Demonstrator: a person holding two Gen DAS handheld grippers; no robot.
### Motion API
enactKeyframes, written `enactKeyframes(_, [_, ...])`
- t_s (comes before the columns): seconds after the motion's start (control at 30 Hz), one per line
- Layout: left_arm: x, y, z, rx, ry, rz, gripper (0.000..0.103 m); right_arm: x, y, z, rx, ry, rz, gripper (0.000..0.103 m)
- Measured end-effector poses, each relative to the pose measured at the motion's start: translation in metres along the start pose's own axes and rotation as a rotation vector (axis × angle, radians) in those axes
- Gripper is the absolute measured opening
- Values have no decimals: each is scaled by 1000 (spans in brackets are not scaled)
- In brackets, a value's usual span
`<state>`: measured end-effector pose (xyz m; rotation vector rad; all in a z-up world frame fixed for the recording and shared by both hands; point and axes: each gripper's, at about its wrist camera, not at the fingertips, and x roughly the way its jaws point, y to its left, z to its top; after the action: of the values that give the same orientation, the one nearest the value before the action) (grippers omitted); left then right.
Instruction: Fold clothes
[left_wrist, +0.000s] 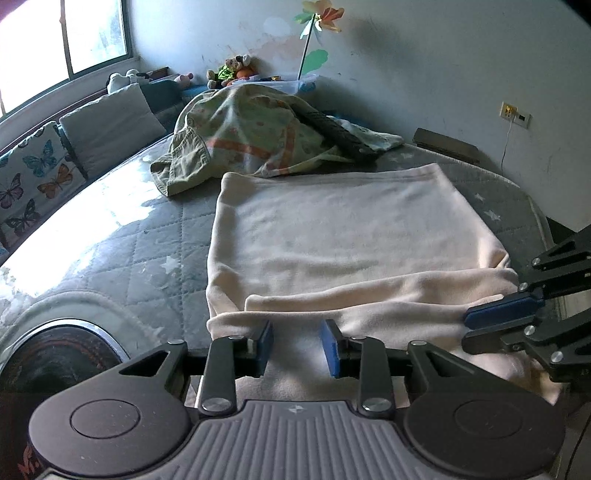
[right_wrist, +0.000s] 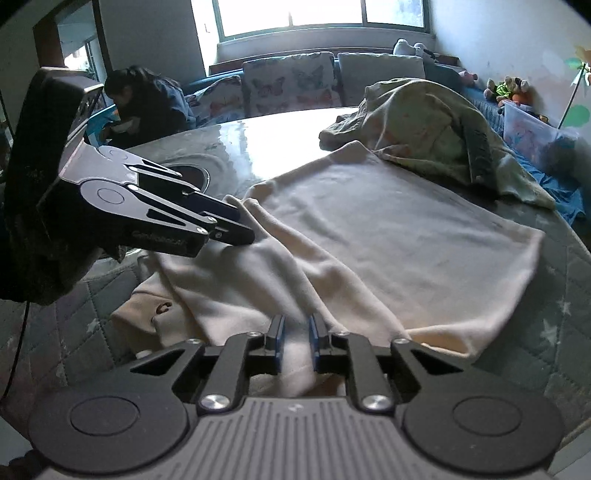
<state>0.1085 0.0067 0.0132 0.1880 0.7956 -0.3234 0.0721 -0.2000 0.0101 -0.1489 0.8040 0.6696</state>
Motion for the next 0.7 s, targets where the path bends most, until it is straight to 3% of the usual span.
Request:
enactKeyframes(0.1, [-2,-1,-1,4,-6,4,43,-7,5,2,-18,-18,-5,26])
enactKeyframes(0.23, [-7,-2,-3,2,-15,8,55,-2,8,-1,-33,-2,-4,26])
enactKeyframes(0.4, [-22,-5,-11,23,-38,11,82,-3,12,-5,-55,-1,-20,32])
enactKeyframes(0.7, [-46,-15,-31,91,-45,49,83,-10,18,-13,-107,-4,-53,36])
